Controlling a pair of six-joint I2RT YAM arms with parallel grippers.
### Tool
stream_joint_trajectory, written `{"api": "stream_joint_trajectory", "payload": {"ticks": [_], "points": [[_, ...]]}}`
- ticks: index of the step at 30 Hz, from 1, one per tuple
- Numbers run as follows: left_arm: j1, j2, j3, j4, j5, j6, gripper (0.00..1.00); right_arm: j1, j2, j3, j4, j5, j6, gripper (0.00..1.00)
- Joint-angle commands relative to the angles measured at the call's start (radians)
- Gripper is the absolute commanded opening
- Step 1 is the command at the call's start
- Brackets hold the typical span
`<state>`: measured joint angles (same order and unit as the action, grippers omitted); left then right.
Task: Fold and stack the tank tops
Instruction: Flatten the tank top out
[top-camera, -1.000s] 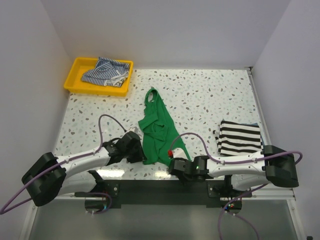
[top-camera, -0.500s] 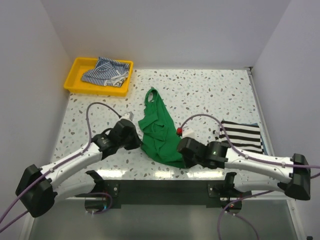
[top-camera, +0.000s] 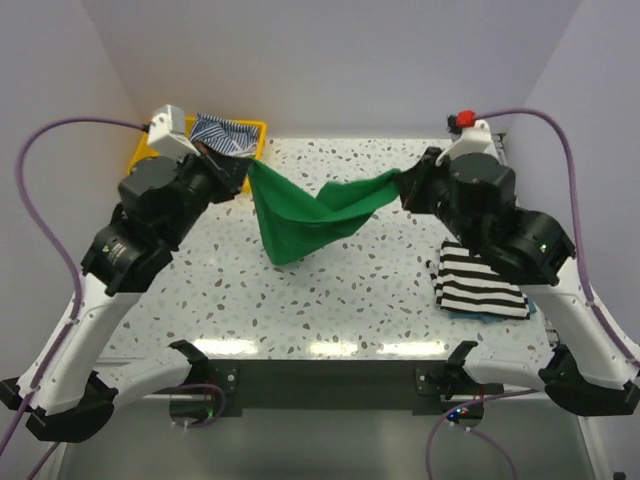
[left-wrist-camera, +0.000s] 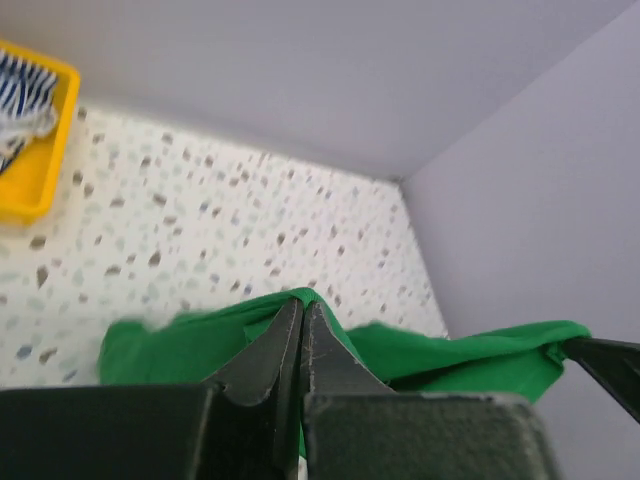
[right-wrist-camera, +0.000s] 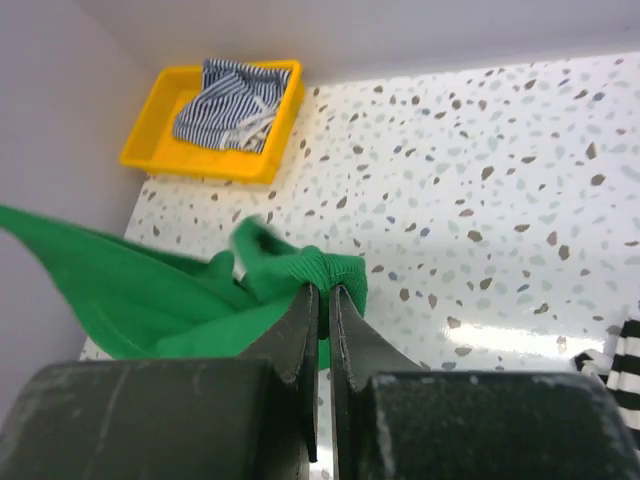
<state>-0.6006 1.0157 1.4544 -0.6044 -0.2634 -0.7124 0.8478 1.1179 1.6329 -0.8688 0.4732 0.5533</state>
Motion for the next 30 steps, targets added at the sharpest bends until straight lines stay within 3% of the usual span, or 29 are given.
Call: {"api": "stream_joint_trajectory", "payload": {"ticks": [1,7,16,18,19,22,24,25,26,28,30], "points": [[0.009,0.029,0.214,0.037,-0.114,0.057,0.0,-0.07,0.101,0.233,-0.001,0.073,-0.081,0.0],[0.009,0.081,0.4,0.034,-0.135,0.079,0.0,-0.09,0.134,0.444,-0.012,0.042,-0.069,0.0],[0.009,0.086,0.396,0.058,-0.157,0.083,0.0,-0.092,0.085,0.337,0.083,-0.004,-0.079,0.0],[0.009,0.11,0.385,0.078,-0.157,0.082,0.0,-0.125,0.153,0.358,0.08,-0.071,-0.093,0.0],[0.01,0.122,0.386,0.092,-0.157,0.09,0.0,-0.154,0.183,0.407,0.056,-0.175,-0.09,0.0],[0.042,0.187,0.403,0.127,-0.136,0.1,0.0,-0.341,0.316,0.485,0.059,-0.399,-0.033,0.0],[0.114,0.253,0.42,0.141,0.005,0.076,0.0,-0.482,0.405,0.524,0.085,-0.581,0.031,0.0],[0.219,0.276,0.414,0.187,0.088,0.032,0.0,-0.525,0.436,0.533,0.103,-0.641,0.06,0.0],[0.27,0.332,0.402,0.215,0.254,0.002,0.0,-0.608,0.463,0.535,0.164,-0.773,0.132,0.0],[0.388,0.417,0.423,0.277,0.404,-0.056,0.0,-0.667,0.554,0.538,0.259,-0.849,0.204,0.0],[0.436,0.587,0.553,0.334,0.562,-0.074,0.0,-0.717,0.673,0.62,0.385,-0.907,0.275,0.0]]}}
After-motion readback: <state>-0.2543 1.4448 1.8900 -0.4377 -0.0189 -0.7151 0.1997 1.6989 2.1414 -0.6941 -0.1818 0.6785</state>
